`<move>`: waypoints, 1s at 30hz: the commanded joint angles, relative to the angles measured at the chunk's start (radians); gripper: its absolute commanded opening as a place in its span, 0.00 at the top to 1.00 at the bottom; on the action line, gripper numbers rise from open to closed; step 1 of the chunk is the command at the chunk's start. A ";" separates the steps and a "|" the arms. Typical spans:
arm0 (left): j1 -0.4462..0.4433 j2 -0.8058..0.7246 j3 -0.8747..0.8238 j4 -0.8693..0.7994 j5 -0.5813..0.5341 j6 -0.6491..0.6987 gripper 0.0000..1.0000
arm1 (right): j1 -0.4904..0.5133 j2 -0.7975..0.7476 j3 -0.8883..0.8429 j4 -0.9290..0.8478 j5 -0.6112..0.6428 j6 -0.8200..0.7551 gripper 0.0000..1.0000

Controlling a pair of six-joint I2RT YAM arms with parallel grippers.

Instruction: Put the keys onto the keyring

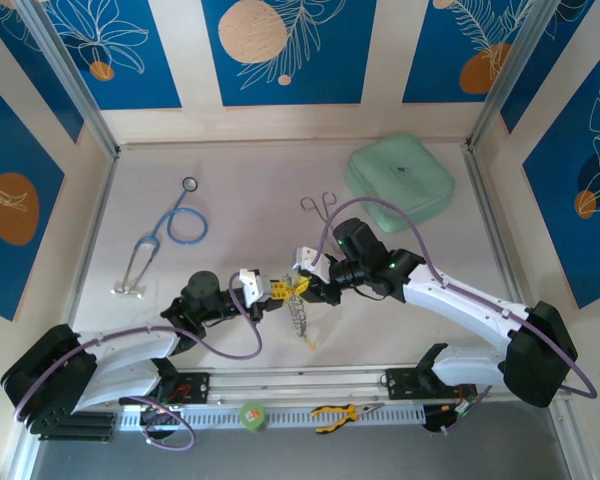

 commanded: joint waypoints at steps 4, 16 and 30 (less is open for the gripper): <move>-0.004 0.019 0.004 0.104 0.057 -0.032 1.00 | -0.005 -0.017 -0.001 0.031 -0.085 -0.056 0.98; -0.005 -0.113 0.078 -0.284 -0.035 0.086 0.72 | 0.016 0.024 0.133 -0.262 0.058 -0.205 1.00; -0.004 -0.088 0.138 -0.322 0.017 0.117 0.97 | 0.120 0.139 0.332 -0.438 0.155 -0.298 1.00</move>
